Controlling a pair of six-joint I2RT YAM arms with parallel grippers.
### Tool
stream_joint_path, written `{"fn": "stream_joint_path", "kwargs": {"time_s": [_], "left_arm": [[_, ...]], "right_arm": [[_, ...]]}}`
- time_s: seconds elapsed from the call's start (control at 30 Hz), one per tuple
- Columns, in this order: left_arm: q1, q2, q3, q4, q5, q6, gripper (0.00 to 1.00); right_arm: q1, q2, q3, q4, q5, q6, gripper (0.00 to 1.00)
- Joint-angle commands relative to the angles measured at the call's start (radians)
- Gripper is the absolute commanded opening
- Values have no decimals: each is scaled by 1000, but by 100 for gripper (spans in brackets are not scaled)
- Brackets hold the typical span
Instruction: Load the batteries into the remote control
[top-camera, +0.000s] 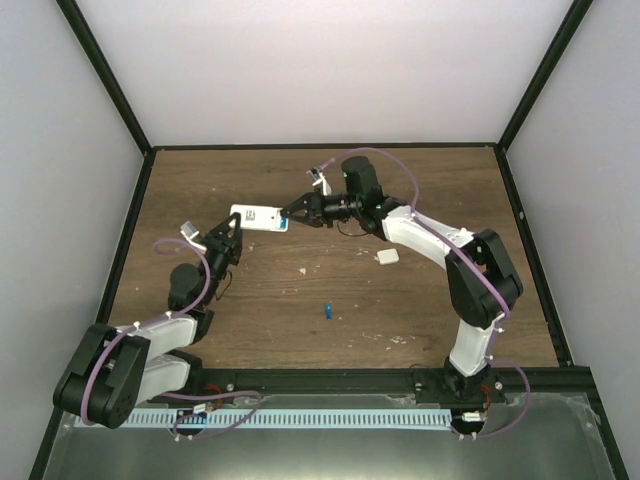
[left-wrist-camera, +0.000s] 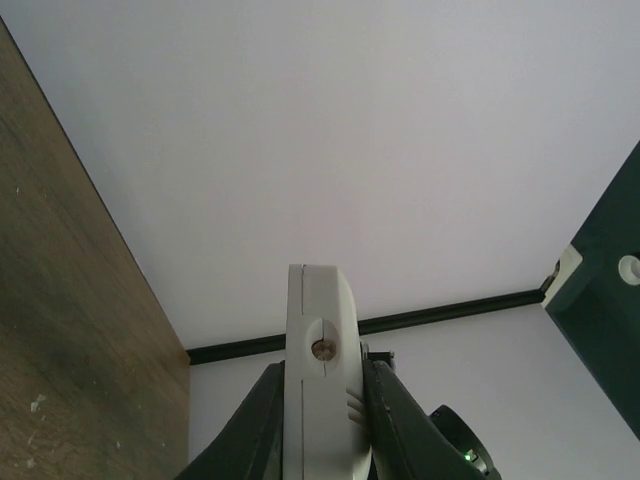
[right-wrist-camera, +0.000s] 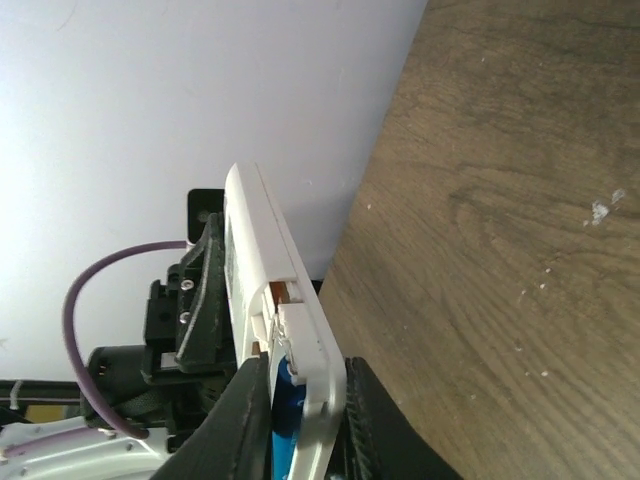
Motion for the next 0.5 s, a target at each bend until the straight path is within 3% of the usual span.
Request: {"fn": "stream_joint_path", "kwargs": {"time_s": [0.0,0.2,0.47], "left_arm": [[15,-12,12,62,-13,1,0],[74,-24,9,9,49,86,0],[93,-15,20,-56,101,183,0]], "right_arm": [[2,-33,3,-83,51,-71,18],[-29,-153,-1,-277,248,-197,39],[-11,-225,-49,-596,461,-327,40]]}}
